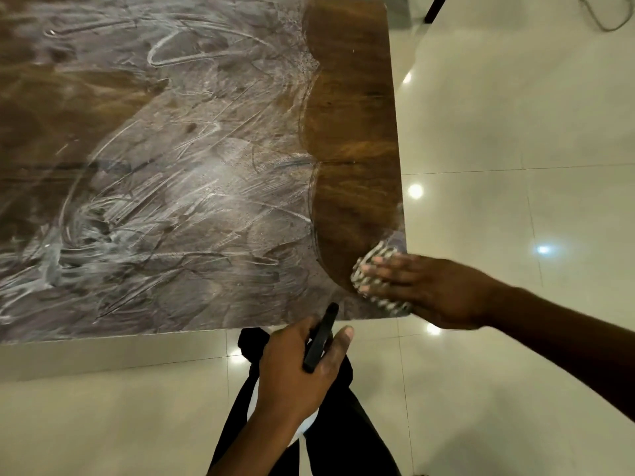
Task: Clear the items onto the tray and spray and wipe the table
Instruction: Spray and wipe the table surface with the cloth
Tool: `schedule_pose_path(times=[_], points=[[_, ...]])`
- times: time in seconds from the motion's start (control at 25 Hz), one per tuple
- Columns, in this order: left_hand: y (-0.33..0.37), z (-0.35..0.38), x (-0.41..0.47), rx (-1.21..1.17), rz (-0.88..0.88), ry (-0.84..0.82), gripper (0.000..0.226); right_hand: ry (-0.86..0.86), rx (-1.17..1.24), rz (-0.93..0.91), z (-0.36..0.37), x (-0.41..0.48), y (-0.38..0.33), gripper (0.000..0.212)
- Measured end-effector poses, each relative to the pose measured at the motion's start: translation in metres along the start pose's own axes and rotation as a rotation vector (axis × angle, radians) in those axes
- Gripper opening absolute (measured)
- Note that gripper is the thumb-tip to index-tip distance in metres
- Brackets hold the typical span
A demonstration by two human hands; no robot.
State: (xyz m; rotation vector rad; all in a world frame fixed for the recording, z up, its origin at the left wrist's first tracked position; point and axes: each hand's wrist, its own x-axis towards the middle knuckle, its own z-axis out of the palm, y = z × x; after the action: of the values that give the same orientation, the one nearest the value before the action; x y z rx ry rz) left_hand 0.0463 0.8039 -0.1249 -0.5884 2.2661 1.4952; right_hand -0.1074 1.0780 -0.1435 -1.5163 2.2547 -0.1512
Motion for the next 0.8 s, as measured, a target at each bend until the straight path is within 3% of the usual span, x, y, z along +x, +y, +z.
schedule_pose_path(times=[0.2,0.28,0.32,0.44,0.52,0.6,0.72,0.8], points=[[-0.003,0.015,-0.018,-0.011,-0.016,0.040,0.058,0.313,0.208,0.567,-0.005,0.044,0.003,0.062],[-0.006,0.015,-0.019,0.011,-0.010,0.058,0.062,0.344,0.287,0.673,0.006,0.061,-0.026,0.061],[-0.006,0.014,-0.021,0.036,-0.004,0.059,0.064,0.316,0.262,0.600,0.019,0.053,-0.043,0.061],[-0.005,0.010,-0.024,0.049,0.013,0.065,0.064,0.117,0.108,0.138,0.045,-0.011,-0.075,0.061],[-0.003,0.009,-0.027,0.040,0.002,0.067,0.060,0.070,0.073,0.054,0.046,-0.044,-0.064,0.063],[-0.004,0.010,-0.029,-0.006,-0.021,0.061,0.056,0.111,0.103,0.195,0.041,-0.048,-0.053,0.061],[-0.005,0.008,-0.030,-0.053,-0.007,0.099,0.055,0.355,0.334,0.606,0.036,-0.002,-0.074,0.058],[-0.006,0.004,-0.030,-0.066,-0.006,0.144,0.058,0.430,0.409,0.815,0.037,0.044,-0.106,0.062]])
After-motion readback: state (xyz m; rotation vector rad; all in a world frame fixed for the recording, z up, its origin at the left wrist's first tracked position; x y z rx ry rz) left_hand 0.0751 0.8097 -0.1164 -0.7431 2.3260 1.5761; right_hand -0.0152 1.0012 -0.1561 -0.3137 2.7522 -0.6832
